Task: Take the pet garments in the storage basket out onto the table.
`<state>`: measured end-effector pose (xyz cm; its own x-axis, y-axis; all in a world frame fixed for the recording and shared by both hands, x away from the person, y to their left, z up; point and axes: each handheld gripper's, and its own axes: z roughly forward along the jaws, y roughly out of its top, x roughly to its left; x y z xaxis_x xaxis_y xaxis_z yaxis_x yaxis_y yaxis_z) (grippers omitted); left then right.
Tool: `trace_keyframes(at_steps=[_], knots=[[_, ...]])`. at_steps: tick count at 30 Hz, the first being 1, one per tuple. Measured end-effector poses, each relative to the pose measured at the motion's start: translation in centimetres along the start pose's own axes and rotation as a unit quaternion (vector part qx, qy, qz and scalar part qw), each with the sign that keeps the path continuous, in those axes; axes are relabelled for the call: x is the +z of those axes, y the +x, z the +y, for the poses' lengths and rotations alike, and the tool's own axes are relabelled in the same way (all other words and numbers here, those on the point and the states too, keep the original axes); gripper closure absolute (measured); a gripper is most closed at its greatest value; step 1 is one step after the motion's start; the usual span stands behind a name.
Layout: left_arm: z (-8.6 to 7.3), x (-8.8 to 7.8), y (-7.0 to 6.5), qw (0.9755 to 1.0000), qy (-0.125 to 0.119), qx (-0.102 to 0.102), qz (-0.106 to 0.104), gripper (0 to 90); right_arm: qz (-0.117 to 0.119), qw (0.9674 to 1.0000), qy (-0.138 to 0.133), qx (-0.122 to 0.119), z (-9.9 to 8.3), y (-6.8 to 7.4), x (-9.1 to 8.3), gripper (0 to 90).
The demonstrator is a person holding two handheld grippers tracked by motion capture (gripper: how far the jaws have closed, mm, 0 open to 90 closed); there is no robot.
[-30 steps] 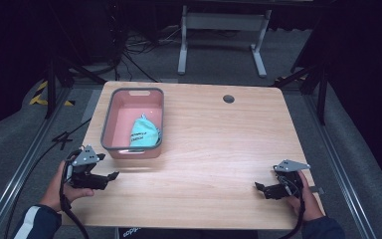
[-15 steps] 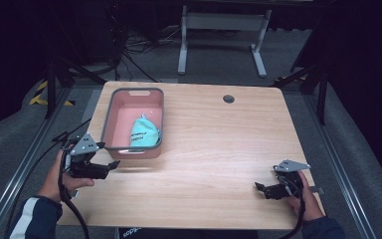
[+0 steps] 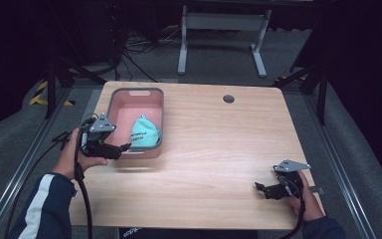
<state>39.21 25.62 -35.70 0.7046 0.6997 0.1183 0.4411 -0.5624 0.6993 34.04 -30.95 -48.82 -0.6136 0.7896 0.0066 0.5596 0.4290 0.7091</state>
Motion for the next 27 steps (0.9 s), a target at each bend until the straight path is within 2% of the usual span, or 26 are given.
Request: trace_keyframes(at_steps=[1,3,6,8,9,11,15,18,19,24,27], knots=[[0.0,0.0,0.0,1.0000,0.000,0.000,0.000,20.2,0.000,1.0000,0.000,0.000,0.0,0.0,0.0,0.3],[0.6,0.8,0.4,0.9997,0.016,-0.008,0.014,20.2,0.000,1.0000,0.000,0.000,0.0,0.0,0.0,0.3],[1.3,1.9,1.0,0.9993,0.033,-0.009,0.016,20.1,0.000,1.0000,0.000,0.000,0.0,0.0,0.0,0.3],[1.8,3.2,1.6,0.9984,0.048,-0.023,0.016,20.1,0.000,1.0000,0.000,0.000,0.0,0.0,0.0,0.3],[1.8,3.2,1.6,0.9984,0.048,-0.023,0.016,20.1,0.000,1.0000,0.000,0.000,0.0,0.0,0.0,0.3],[2.2,4.3,2.1,0.9975,0.061,-0.033,0.016,20.1,0.000,1.0000,0.000,0.000,0.0,0.0,0.0,0.3],[2.9,6.1,2.7,0.9951,0.090,-0.038,0.016,20.1,0.000,1.0000,0.000,0.000,0.0,0.0,0.0,0.3],[3.4,7.3,3.1,0.9936,0.102,-0.046,0.016,19.9,0.000,1.0000,0.000,0.000,0.0,0.0,0.0,0.3],[3.6,7.8,3.2,0.9927,0.108,-0.054,0.010,19.8,0.000,1.0000,0.000,0.000,0.0,0.0,0.0,0.3],[4.3,9.8,3.6,0.9880,0.141,-0.063,0.005,19.8,0.000,1.0000,0.000,0.000,0.0,0.0,0.0,0.3],[4.4,11.1,3.7,0.9839,0.167,-0.064,0.004,19.8,0.000,1.0000,0.000,0.000,0.0,0.0,0.0,0.3]])
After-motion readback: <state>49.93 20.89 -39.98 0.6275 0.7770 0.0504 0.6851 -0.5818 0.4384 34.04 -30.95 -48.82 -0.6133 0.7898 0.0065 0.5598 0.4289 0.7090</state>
